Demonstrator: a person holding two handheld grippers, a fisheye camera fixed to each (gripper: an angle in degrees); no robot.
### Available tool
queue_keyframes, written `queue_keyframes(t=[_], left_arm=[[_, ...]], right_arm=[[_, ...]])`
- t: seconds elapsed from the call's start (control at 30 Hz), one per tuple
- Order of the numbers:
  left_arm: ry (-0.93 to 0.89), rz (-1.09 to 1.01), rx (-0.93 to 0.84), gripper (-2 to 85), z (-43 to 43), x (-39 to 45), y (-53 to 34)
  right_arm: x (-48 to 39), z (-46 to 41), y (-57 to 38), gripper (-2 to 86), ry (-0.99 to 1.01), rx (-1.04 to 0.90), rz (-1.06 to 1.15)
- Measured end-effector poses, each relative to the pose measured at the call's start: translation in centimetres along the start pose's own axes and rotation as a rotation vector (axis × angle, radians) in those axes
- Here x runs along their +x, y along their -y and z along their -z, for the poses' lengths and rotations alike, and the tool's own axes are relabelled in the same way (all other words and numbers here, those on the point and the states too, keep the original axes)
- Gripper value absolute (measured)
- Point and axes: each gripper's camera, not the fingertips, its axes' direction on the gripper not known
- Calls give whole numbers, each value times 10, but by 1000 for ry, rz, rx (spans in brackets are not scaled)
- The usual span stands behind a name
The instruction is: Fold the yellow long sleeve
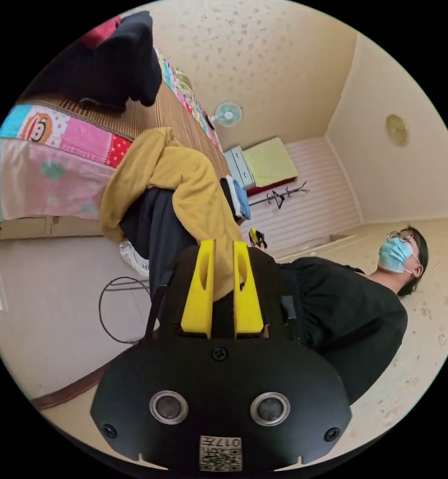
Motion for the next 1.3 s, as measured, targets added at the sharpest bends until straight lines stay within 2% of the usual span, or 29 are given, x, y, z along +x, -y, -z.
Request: queue_keyframes(t=[0.13, 0.27, 0.4, 0.5, 0.6, 0.7, 0.73, 0.77, 0.87, 0.93, 1.07, 1.23, 1.3], left_arm=[[64, -24, 253, 65, 30, 20, -11], [66, -57, 294, 65, 34, 36, -10], [125, -64, 279, 65, 29, 49, -9], [119, -64, 284, 65, 26, 50, -10], [65, -55, 301, 64, 25, 46, -13], [32, -59, 328, 57, 28, 46, -18], [31, -66, 338, 52, 29, 48, -20], [31, -69, 340, 50, 30, 49, -20], [36, -70, 330, 47, 28, 48, -20], [34, -68, 333, 50, 23, 47, -19], [13, -70, 346, 52, 17, 45, -21], [18, -71, 355, 52, 26, 47, -25], [42, -71, 364, 52, 32, 49, -27]], right_arm=[[109, -22, 3, 44, 249, 217, -394], [178, -62, 3, 104, 322, 357, -664], [218, -81, -3, 119, 402, 542, -836], [223, -89, 16, 114, 399, 587, -828], [210, -86, 46, 56, 326, 594, -786], [154, -71, 86, 20, 276, 649, -558], [113, -64, 105, 16, 218, 656, -389], [68, -64, 122, 15, 134, 629, -228], [-13, -84, 153, 21, -97, 474, -39], [-19, -95, 154, 39, -167, 445, -65], [51, -121, 118, 118, -357, 429, -406], [83, -157, 103, 122, -571, 268, -313], [82, -173, 109, 114, -574, 179, -251]])
